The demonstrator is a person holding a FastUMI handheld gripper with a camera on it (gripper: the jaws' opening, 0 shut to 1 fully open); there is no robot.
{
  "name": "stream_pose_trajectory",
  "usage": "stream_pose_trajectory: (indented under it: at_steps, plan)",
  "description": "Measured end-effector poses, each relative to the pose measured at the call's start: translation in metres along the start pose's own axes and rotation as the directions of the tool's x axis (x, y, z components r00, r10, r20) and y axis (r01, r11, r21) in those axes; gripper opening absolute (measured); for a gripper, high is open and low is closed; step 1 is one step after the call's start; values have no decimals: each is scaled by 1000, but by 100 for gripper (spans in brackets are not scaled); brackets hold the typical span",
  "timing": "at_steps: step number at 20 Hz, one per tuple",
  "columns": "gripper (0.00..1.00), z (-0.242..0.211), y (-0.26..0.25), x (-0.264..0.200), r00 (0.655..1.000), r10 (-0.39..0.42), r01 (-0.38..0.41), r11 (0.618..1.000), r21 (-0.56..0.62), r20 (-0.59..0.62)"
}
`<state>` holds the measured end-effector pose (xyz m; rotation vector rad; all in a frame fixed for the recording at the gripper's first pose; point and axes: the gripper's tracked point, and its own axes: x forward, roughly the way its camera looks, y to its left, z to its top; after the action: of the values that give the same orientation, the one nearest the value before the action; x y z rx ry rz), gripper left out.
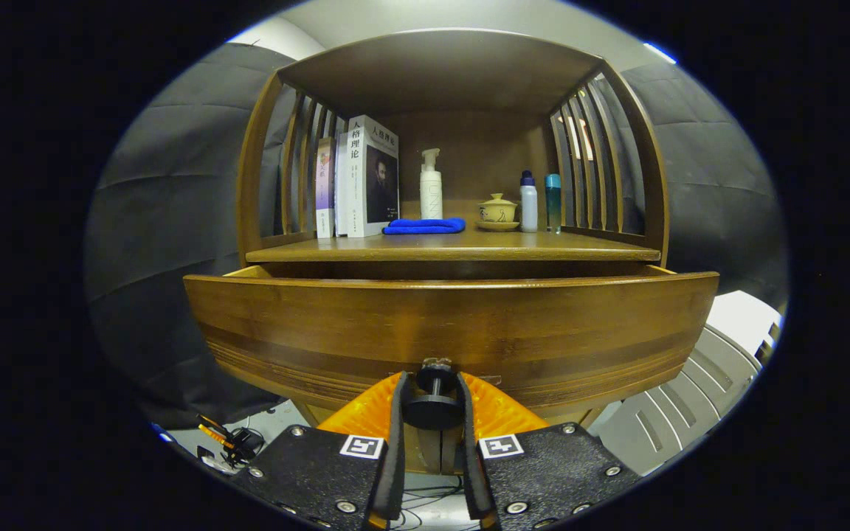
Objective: Pull open the drawer, take out the items inside it, and place them on the countertop above the cabinet.
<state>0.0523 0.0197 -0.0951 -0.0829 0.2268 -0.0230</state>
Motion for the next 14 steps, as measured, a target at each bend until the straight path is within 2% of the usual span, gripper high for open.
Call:
stream_pose_trajectory:
  at_steps: [14]
  plan:
    - [33, -18, 14, -61, 999, 38, -38, 999, 25, -16]
